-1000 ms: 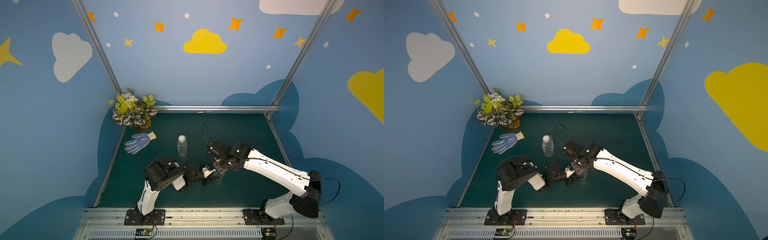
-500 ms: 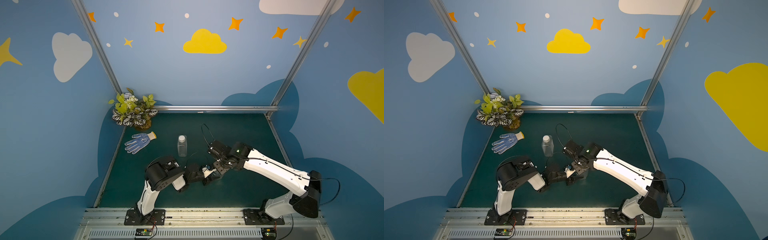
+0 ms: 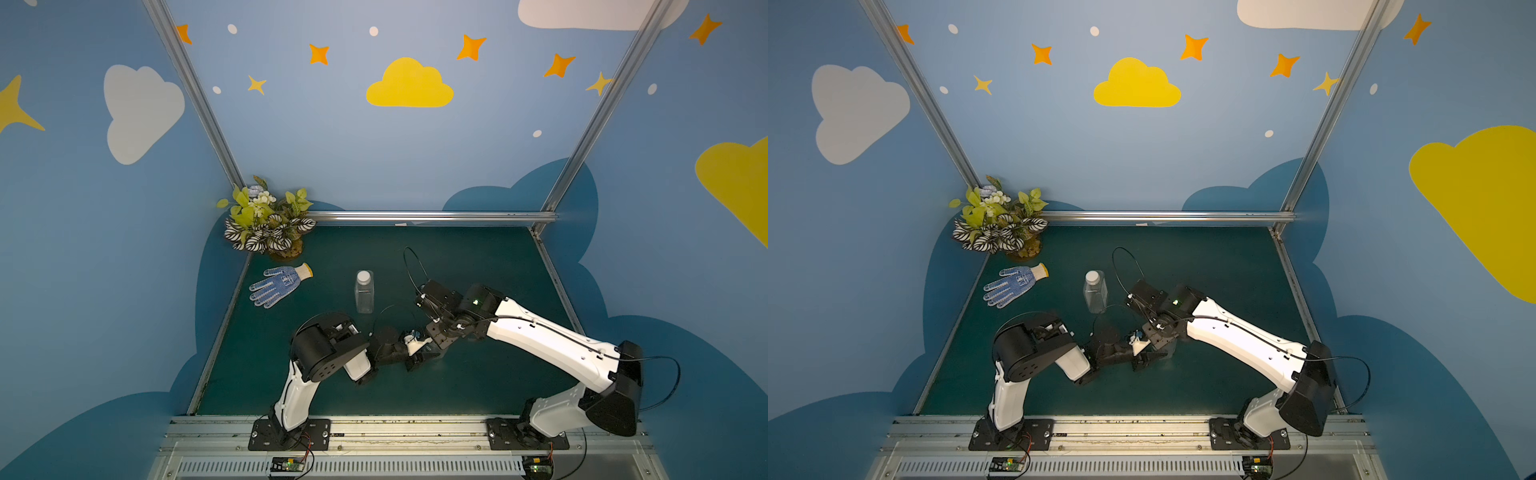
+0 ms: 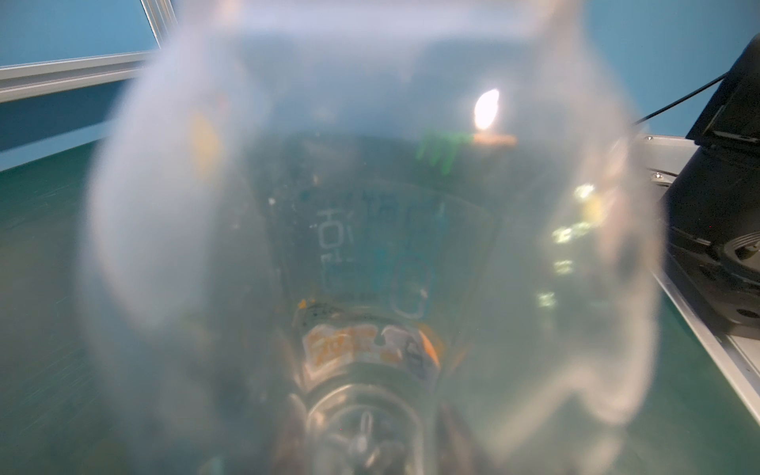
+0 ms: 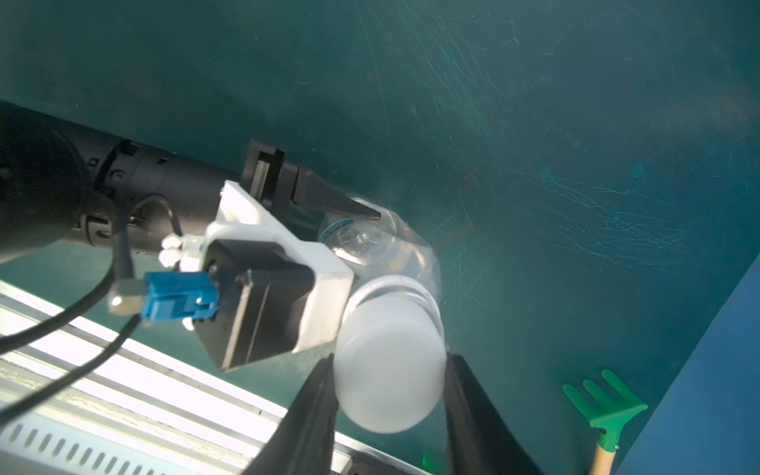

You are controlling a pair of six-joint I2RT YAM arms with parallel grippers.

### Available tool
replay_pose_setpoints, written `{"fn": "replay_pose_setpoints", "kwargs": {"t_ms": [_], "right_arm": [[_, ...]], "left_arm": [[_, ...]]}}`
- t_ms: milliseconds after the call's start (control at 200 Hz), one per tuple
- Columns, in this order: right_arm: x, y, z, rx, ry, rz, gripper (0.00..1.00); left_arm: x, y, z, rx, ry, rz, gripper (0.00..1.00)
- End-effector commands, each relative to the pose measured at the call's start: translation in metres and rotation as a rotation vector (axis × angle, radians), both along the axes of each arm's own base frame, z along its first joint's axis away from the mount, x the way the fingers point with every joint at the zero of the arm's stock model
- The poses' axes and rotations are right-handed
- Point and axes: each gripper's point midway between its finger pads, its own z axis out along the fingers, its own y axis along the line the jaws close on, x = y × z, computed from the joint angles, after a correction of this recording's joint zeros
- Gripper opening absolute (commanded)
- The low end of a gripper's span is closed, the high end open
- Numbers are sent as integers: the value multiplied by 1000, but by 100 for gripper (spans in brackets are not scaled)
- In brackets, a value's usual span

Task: Screw on the bottle caps
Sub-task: Screw the bottle cap onto the plastic bottle.

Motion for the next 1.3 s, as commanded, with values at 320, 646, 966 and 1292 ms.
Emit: {"fn": "replay_pose_setpoints", "kwargs": {"t_ms": [320, 646, 966, 1292], "right_arm": [[-3, -15, -12, -54, 24, -39, 31], [-11, -9, -16, -13, 61, -24, 38], [-5, -10, -11, -14, 31, -36, 47], [-2, -9, -6, -2, 21, -35, 54]], "left_arm": [[2, 1, -4, 23, -1, 3, 48], [2, 0, -4, 23, 0, 2, 49], [2, 0, -4, 24, -2, -1, 50], [2, 0, -5, 26, -4, 0, 51]]}}
